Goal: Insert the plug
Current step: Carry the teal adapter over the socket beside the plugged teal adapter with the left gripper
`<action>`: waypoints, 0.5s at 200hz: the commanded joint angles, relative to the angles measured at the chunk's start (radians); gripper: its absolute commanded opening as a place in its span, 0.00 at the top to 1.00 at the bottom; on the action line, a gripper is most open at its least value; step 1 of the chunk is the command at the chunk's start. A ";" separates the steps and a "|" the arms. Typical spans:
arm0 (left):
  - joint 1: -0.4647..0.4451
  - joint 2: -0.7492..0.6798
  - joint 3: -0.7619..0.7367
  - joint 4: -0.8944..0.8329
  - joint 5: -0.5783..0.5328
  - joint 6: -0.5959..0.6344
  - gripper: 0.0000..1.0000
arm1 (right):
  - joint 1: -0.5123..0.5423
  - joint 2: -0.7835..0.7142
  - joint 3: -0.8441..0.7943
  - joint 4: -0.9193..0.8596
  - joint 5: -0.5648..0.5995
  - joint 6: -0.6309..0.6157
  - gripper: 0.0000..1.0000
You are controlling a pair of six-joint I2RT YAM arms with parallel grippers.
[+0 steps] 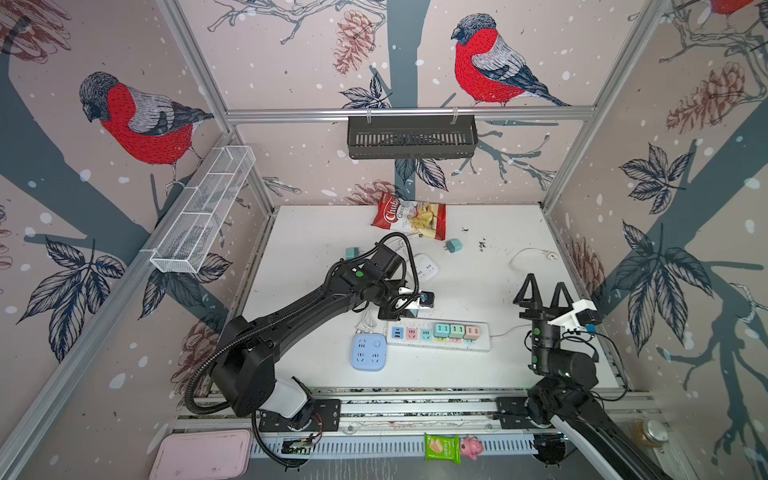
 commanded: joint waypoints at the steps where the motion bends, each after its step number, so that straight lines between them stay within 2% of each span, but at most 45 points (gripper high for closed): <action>1: -0.015 0.020 -0.005 -0.027 0.053 0.031 1.00 | -0.005 -0.002 -0.210 -0.012 -0.024 0.046 0.00; 51: -0.091 0.112 0.021 -0.051 0.003 -0.029 1.00 | -0.011 0.000 -0.210 -0.017 -0.036 0.052 0.00; 84: -0.101 0.180 0.067 -0.044 -0.033 -0.139 1.00 | -0.015 0.000 -0.210 -0.019 -0.043 0.054 0.00; 100: -0.109 0.202 0.079 -0.050 -0.047 -0.150 1.00 | -0.015 0.001 -0.211 -0.019 -0.047 0.052 0.00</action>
